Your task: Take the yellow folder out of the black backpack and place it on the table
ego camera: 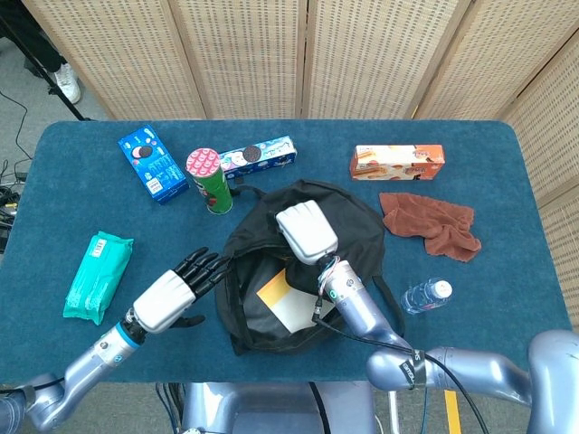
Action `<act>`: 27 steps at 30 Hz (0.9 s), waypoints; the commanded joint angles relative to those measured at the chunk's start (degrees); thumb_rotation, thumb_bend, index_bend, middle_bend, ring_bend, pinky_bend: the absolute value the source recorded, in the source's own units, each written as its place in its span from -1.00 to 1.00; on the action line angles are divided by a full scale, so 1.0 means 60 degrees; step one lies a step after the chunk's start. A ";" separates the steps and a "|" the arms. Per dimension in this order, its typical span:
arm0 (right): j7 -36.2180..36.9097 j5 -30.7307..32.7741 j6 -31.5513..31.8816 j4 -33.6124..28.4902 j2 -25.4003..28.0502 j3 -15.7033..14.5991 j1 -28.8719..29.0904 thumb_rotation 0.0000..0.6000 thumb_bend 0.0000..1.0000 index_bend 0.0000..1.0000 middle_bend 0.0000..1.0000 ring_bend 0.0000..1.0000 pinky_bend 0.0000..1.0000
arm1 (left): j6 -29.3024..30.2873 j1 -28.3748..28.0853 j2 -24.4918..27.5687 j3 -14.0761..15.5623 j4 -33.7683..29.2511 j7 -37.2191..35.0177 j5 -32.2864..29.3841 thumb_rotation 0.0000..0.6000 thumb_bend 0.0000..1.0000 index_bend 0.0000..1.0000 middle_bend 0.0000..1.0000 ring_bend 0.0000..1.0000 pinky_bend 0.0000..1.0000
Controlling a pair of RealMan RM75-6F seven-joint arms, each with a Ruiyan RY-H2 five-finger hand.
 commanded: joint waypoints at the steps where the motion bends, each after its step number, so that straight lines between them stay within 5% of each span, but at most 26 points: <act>1: 0.0054 0.0137 0.0017 -0.0088 0.0102 -0.0001 0.0046 1.00 0.09 0.29 0.39 0.34 0.32 | -0.0347 -0.0290 -0.0242 0.0020 0.0036 -0.0014 -0.0038 1.00 -1.00 -1.00 -1.00 -1.00 -1.00; 14: 0.0270 0.0426 -0.0154 -0.0060 0.0464 -0.0072 0.0381 1.00 0.09 0.29 0.39 0.34 0.32 | -0.0349 -0.0765 -0.0900 0.0186 0.0441 -0.0302 -0.0015 1.00 -1.00 -0.99 -1.00 -1.00 -1.00; 27: 0.0607 0.0592 -0.0268 -0.0597 0.0840 -0.0095 0.0671 1.00 0.09 0.29 0.39 0.34 0.32 | -0.2003 -0.1895 -0.1984 -0.0363 0.0938 0.0359 -0.0843 1.00 -1.00 -0.99 -1.00 -1.00 -1.00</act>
